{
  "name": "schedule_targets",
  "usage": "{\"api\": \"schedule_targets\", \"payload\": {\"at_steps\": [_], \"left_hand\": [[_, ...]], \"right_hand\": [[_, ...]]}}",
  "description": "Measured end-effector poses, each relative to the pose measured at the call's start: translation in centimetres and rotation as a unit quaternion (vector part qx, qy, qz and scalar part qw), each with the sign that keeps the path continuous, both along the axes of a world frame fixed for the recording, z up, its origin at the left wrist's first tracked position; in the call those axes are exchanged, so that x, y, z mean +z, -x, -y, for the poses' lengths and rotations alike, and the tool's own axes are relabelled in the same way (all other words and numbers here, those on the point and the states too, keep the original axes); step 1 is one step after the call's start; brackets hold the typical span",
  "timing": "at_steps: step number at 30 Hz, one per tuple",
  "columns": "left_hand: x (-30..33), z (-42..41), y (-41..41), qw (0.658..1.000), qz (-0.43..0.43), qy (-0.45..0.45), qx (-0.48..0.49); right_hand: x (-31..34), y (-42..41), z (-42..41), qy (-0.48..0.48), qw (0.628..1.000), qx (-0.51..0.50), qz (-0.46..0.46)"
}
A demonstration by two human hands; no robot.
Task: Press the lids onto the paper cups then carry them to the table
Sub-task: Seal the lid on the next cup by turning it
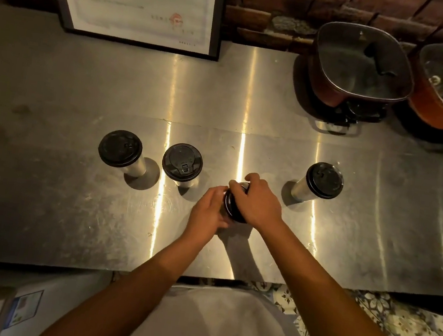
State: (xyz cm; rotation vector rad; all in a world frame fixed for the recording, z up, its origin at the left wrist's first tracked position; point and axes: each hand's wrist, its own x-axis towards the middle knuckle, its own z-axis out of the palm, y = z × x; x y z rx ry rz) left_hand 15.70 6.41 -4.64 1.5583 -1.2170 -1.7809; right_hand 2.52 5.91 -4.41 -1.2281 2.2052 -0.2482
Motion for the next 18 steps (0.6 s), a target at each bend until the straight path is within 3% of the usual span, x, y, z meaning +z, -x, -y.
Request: {"api": "schedule_targets", "payload": {"at_steps": [2, 4, 8, 10, 13, 16, 18], "left_hand": [[-0.2, 0.0, -0.2, 0.997, -0.017, -0.065, 0.033], [0.1, -0.2, -0.5, 0.998, -0.022, -0.054, 0.000], [3.5, 0.7, -1.6, 0.987, 0.041, 0.128, -0.090], [5.6, 1.9, -2.6, 0.970, 0.047, 0.208, -0.115], [9.7, 2.4, -3.7, 0.969, -0.022, 0.195, -0.153], [12.8, 2.1, -4.1, 0.965, -0.061, 0.221, -0.127], [14.3, 2.0, -4.0, 0.961, -0.051, 0.256, -0.095]], "right_hand": [[0.5, 0.5, -0.4, 0.001, 0.999, -0.024, 0.044], [1.9, 1.1, -1.1, 0.016, 0.993, -0.064, 0.095], [6.7, 2.6, -1.9, 0.081, 0.963, -0.136, 0.216], [9.4, 3.1, -2.5, 0.106, 0.921, -0.201, 0.316], [12.9, 2.7, -3.6, 0.127, 0.849, -0.262, 0.441], [14.8, 1.8, -4.3, 0.170, 0.833, -0.244, 0.466], [16.0, 1.3, -5.0, 0.221, 0.842, -0.196, 0.451]]}}
